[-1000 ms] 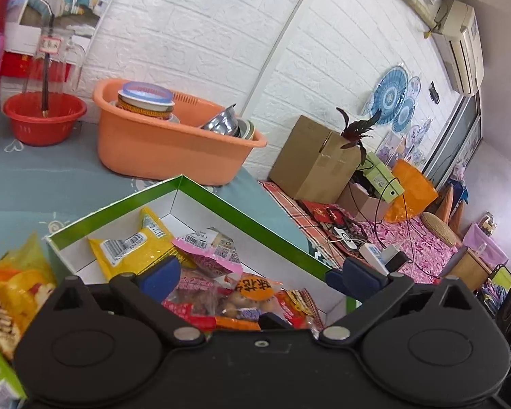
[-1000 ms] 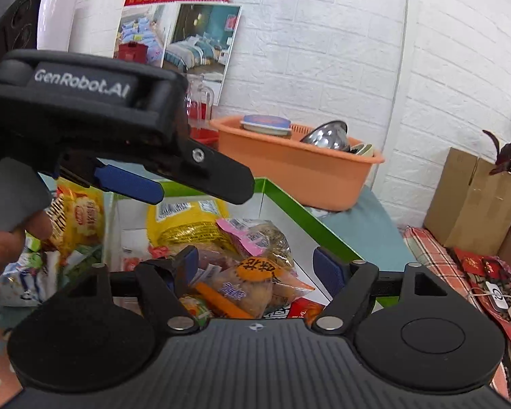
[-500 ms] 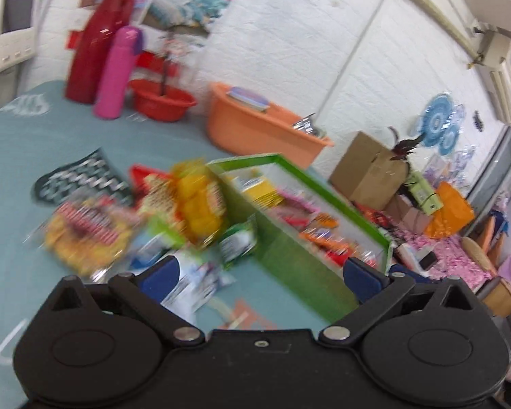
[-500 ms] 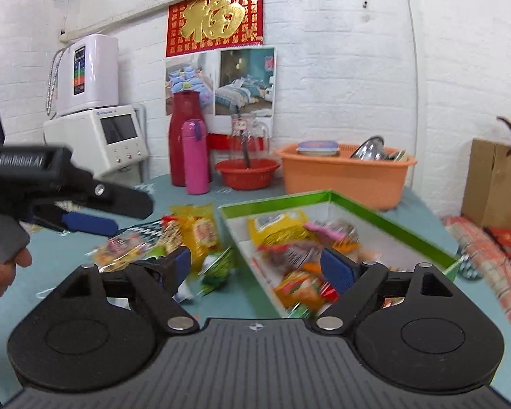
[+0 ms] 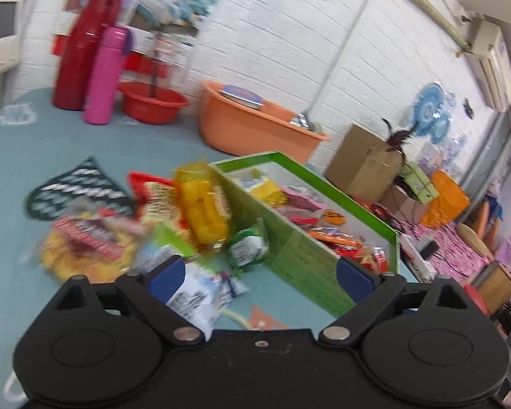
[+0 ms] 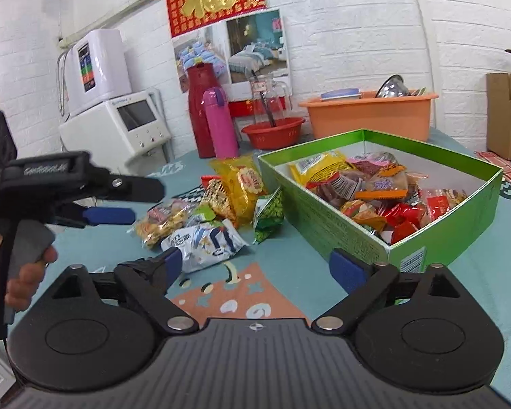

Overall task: Organize snacks
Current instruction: 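Grasp the small green snack packet with the left gripper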

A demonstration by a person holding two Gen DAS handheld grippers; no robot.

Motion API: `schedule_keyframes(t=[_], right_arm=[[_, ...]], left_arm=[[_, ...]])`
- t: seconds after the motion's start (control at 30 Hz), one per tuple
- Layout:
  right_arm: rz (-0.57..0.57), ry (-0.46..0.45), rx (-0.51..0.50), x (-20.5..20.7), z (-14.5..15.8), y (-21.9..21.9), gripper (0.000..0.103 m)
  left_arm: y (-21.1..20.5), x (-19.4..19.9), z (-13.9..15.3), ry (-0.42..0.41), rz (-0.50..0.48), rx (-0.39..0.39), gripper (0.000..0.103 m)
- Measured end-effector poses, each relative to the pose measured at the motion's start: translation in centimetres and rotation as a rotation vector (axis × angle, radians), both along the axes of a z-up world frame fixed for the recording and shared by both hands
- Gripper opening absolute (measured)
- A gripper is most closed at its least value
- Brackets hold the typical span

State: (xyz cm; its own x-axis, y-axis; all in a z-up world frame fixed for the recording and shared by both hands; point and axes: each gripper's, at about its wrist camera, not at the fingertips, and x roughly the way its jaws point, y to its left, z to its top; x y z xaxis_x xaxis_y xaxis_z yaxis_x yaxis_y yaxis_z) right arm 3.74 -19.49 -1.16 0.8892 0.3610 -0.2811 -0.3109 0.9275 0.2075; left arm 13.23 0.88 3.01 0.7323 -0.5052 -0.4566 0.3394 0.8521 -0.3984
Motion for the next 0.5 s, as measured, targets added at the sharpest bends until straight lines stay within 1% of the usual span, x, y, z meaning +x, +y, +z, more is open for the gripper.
schedule_keyframes(t=[0.07, 0.13, 0.2, 0.23, 0.27, 0.33, 0.37, 0.43, 0.5], right_arm=[[-0.005, 0.009, -0.005, 0.1, -0.1, 0.0, 0.103], [-0.001, 0.017, -0.014, 0.2, -0.3, 0.0, 0.103], [0.009, 0.027, -0.019, 0.3, -0.4, -0.1, 0.103], [0.018, 0.040, -0.016, 0.4, -0.5, -0.1, 0.103], [0.030, 0.054, -0.007, 0.6, -0.6, -0.3, 0.103], [0.051, 0.076, 0.010, 0.8, -0.7, -0.5, 0.103], [0.054, 0.078, 0.007, 0.8, -0.8, -0.5, 0.103], [0.057, 0.076, -0.017, 0.8, -0.8, -0.3, 0.103], [0.048, 0.076, -0.034, 0.7, -0.8, -0.2, 0.103]], left_arm=[[-1.5, 1.8, -0.5, 0.002, -0.031, 0.020, 0.103], [-2.8, 3.4, -1.2, 0.003, -0.026, 0.050, 0.103], [-3.9, 5.2, -2.1, 0.024, -0.037, 0.057, 0.103], [-4.3, 5.8, -2.5, 0.031, -0.039, 0.063, 0.101], [-4.7, 6.6, -2.8, 0.037, -0.030, 0.078, 0.098], [-5.2, 7.4, -3.4, 0.037, -0.014, 0.103, 0.098], [-5.4, 7.9, -3.7, 0.041, -0.011, 0.114, 0.092], [-5.7, 8.6, -4.2, 0.057, -0.004, 0.138, 0.085], [-5.6, 8.8, -4.6, 0.063, 0.002, 0.159, 0.083]])
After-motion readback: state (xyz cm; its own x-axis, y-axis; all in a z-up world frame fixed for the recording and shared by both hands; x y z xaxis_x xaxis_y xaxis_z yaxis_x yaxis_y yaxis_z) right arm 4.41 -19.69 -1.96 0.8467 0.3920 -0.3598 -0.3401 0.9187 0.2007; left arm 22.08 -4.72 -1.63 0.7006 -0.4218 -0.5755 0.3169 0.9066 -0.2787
